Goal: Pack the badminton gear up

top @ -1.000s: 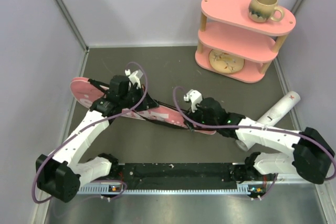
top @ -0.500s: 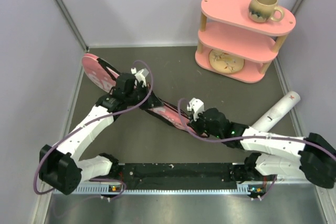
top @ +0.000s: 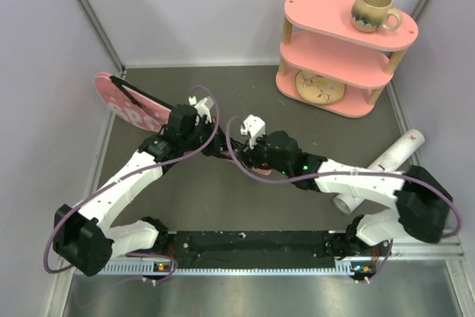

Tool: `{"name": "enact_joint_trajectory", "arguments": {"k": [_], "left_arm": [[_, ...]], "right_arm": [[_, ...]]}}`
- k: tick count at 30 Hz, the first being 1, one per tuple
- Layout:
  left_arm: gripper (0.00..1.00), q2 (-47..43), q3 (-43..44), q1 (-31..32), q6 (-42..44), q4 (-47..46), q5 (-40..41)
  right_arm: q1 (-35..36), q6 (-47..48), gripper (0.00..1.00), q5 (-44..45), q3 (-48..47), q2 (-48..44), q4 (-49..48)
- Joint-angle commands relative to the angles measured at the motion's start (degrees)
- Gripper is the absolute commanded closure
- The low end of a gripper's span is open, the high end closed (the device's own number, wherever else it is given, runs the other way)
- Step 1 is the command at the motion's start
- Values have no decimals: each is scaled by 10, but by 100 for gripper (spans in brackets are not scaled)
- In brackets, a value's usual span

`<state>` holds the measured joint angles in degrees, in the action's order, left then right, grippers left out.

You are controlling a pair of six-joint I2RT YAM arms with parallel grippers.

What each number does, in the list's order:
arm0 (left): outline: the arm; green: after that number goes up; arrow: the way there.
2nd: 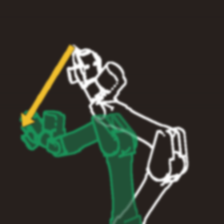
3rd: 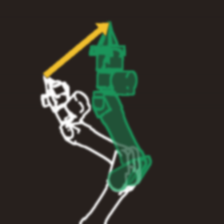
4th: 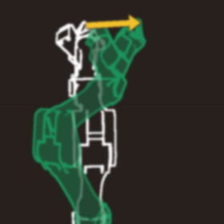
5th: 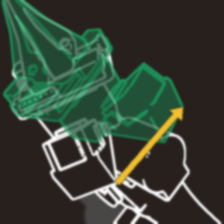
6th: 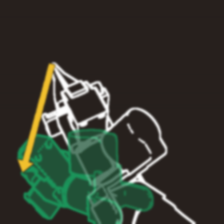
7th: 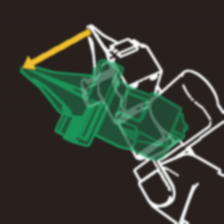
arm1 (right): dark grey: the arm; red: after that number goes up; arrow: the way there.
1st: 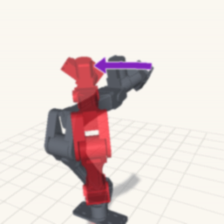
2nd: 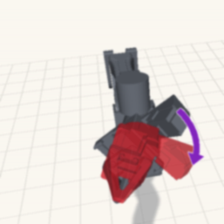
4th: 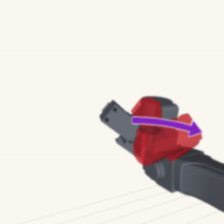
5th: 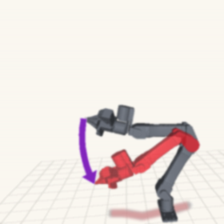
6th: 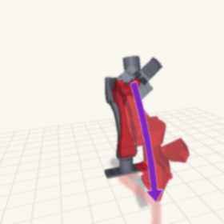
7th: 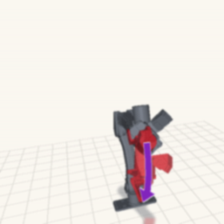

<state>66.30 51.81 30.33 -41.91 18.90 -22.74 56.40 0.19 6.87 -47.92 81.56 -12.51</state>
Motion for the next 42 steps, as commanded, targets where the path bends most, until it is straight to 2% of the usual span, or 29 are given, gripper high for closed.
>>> {"name": "enact_joint_trajectory", "arguments": {"k": [1, 2, 6, 10, 16, 19, 20, 25, 28, 37, 42], "left_arm": [[100, -36, 68, -19, 26, -20, -50], [100, -36, 73, -29, 28, -12, -65], [100, -42, 77, -36, 29, -9, -80], [100, -45, 76, -41, 22, -10, -90], [100, -55, 72, -41, 8, -18, -106], [100, -64, 68, -41, -1, -19, -109], [100, -66, 66, -40, -3, -21, -111], [100, -81, 49, -40, -20, -25, -123], [100, -94, 33, -31, -53, -52, -133], [100, -86, 48, 107, -119, -105, -81], [100, -20, 54, 160, -125, -128, -56]], "right_arm": [[5, -19, 33, -19, 69, -125, -25], [3, -27, 26, -16, 92, -168, -25], [-8, -60, 19, -13, 170, -256, 6], [-9, -73, 18, -27, 218, -311, -11], [-9, -80, 26, -25, 217, -286, -87], [-9, -78, 46, -23, 203, -270, -102], [-9, -78, 61, -23, 203, -269, -108], [-12, -63, 100, -35, 187, -253, -124], [-18, -45, 100, -66, 186, -232, -149], [-25, 14, 100, -98, 129, -171, -154], [-25, 19, 100, -100, 98, -149, -157]]}}
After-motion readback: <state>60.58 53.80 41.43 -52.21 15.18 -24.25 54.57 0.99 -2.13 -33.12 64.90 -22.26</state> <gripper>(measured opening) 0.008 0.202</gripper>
